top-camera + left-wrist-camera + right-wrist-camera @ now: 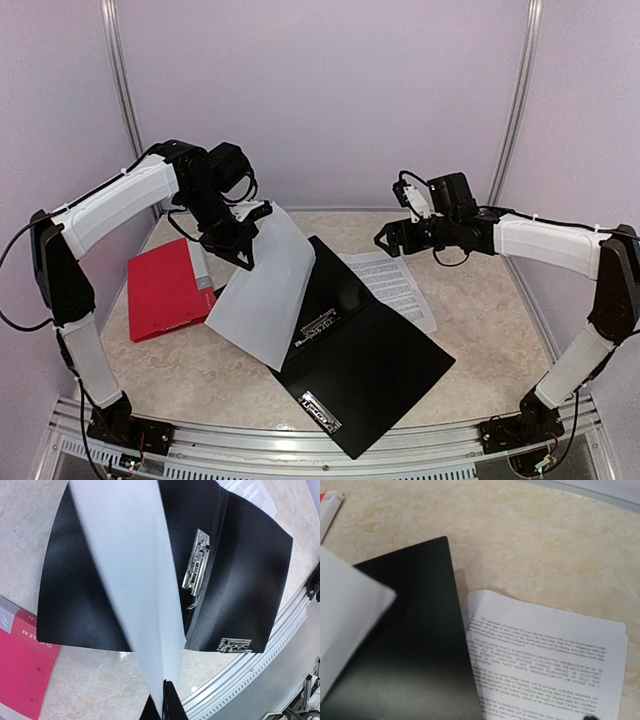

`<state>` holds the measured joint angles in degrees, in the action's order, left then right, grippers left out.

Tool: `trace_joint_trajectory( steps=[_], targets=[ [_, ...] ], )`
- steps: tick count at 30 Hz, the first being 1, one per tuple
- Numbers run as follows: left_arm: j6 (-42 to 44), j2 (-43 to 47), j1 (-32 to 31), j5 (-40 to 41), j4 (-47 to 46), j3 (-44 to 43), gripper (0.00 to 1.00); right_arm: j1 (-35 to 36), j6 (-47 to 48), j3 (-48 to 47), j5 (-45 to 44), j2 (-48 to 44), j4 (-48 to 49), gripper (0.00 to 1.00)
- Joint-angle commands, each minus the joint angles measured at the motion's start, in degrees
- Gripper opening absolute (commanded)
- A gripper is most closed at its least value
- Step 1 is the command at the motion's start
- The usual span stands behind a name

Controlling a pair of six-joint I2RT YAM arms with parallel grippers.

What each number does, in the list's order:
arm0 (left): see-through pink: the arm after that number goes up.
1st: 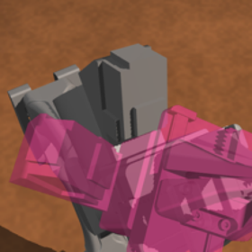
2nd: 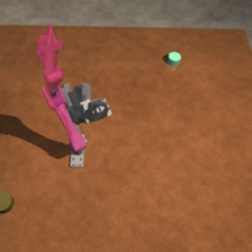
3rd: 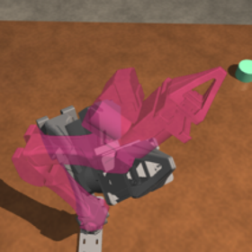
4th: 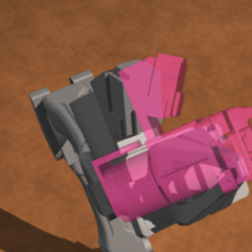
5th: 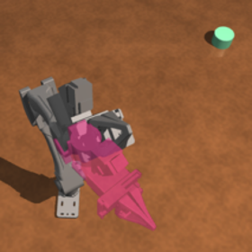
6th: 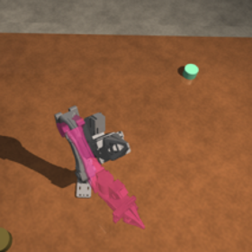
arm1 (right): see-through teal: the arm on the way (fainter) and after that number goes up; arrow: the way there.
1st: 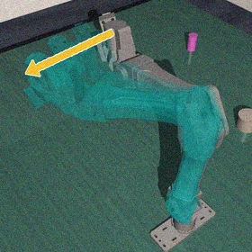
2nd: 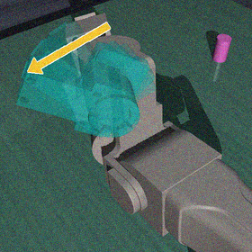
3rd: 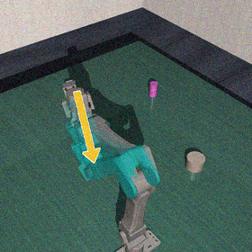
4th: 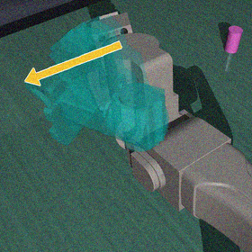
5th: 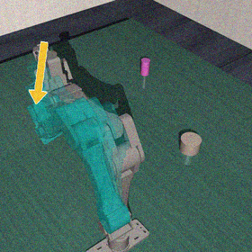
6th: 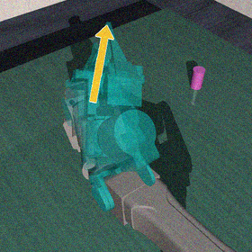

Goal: Put the files into the folder
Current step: Place the file on the spring clip of the folder.

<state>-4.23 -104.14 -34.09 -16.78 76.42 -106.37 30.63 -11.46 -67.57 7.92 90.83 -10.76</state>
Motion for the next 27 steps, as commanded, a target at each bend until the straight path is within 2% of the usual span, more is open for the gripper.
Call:
trace_joint_trajectory(
  steps=[1, 5, 10, 18, 27],
  targets=[
    [-1.68, -0.77, 0.28, 7.11, 10.56, 2.12, 0.00, 0.49, -0.49, 0.20, 1.11, 1.32, 0.70, 0.86],
    [-1.58, -3.56, 0.36, 11.03, 11.27, 0.07, 0.00, 1.20, -0.29, 0.00, 0.33, 2.36, -1.03, 0.86],
    [-1.31, -6.92, -0.28, 20.86, 11.65, -1.08, 0.00, 2.81, -0.59, 1.59, -0.38, 3.90, -2.49, 0.86],
    [2.90, -8.36, -4.14, 36.47, 8.16, 3.35, 0.02, 3.73, 1.27, -0.24, 1.29, 13.31, -4.50, 0.86],
    [7.04, -5.77, -5.03, 38.14, 3.06, 8.25, 0.02, 3.70, 4.95, -7.85, 7.75, 23.49, -5.63, 0.89]
  ],
)
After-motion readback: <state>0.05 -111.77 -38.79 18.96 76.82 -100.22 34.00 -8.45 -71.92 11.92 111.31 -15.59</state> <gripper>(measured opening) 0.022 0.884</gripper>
